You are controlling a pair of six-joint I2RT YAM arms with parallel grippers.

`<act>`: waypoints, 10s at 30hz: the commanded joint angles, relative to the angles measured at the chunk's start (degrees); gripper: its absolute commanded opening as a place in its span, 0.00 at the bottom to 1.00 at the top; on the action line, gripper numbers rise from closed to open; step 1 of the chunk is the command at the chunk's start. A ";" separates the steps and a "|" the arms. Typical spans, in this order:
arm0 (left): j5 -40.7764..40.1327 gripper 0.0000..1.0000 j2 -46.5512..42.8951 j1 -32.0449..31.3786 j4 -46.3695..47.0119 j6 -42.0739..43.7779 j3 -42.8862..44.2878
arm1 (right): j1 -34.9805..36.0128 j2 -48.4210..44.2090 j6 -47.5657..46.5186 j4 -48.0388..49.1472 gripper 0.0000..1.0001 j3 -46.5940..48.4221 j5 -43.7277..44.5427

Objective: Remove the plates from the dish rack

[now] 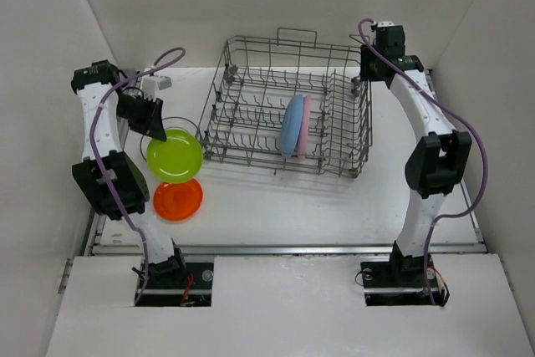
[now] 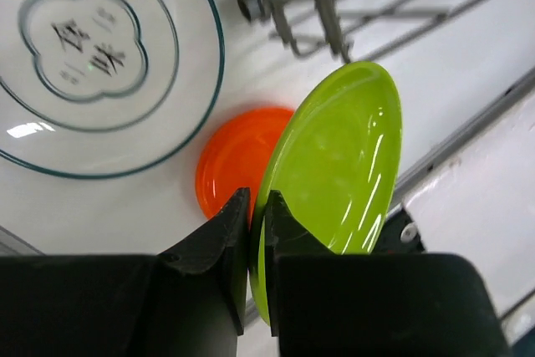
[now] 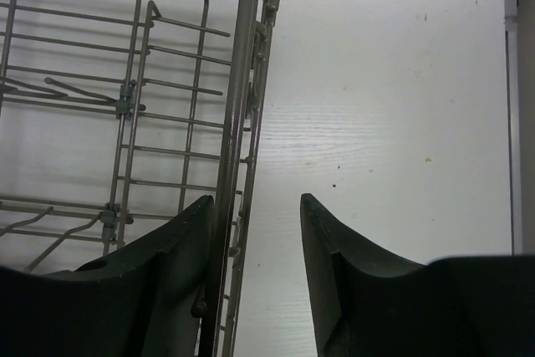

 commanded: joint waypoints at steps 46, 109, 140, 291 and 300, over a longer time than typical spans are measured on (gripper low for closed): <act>8.30 0.65 5.30 -5.83 0.52 -2.10 2.65 | 8.76 -28.03 7.08 5.08 0.78 -18.98 -17.44; 13.33 0.00 7.95 -17.17 58.81 -80.28 -23.87 | 14.57 -22.58 13.68 8.95 0.00 -27.08 -30.10; 14.38 0.00 9.00 -17.17 54.76 -76.31 -19.38 | 1.39 -33.48 8.39 -0.82 0.00 -18.18 21.43; -32.14 1.00 -18.14 -13.85 27.87 -41.35 2.26 | -10.92 -75.21 9.72 14.47 1.00 -35.85 -2.33; -47.66 1.00 -36.95 -11.81 22.16 -38.24 -14.45 | -10.92 -95.34 9.19 14.05 1.00 -46.32 -1.28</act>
